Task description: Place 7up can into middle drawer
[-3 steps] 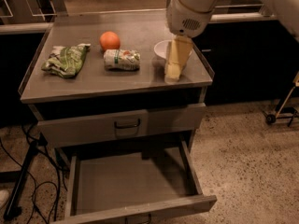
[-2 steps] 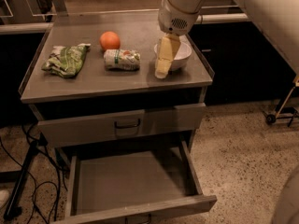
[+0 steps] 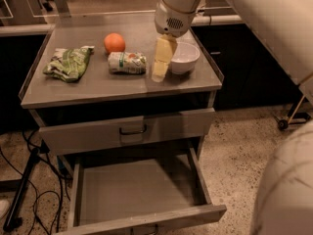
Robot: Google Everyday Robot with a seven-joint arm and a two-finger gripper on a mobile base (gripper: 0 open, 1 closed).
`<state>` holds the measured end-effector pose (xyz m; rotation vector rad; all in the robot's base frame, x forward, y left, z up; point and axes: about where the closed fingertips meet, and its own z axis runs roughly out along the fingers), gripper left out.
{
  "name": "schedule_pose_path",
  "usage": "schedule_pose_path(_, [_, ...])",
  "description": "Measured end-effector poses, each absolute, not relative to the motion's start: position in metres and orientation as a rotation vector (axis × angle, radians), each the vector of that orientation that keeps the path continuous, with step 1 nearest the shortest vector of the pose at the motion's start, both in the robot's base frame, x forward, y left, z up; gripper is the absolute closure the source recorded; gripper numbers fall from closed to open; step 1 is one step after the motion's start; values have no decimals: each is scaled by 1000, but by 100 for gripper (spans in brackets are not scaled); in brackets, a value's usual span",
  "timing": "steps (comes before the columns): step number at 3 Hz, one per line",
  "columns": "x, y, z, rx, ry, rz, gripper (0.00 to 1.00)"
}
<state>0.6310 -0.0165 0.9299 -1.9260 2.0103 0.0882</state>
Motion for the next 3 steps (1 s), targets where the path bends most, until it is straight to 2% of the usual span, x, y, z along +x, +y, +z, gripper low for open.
schedule_pose_path(1, [653,18,924,-1960,2019,74,0])
schedule_pose_path(2, [656,19,924,-1958,2013,74,0])
schedule_pose_path(3, [709,31,922,-1938,1936,87,0])
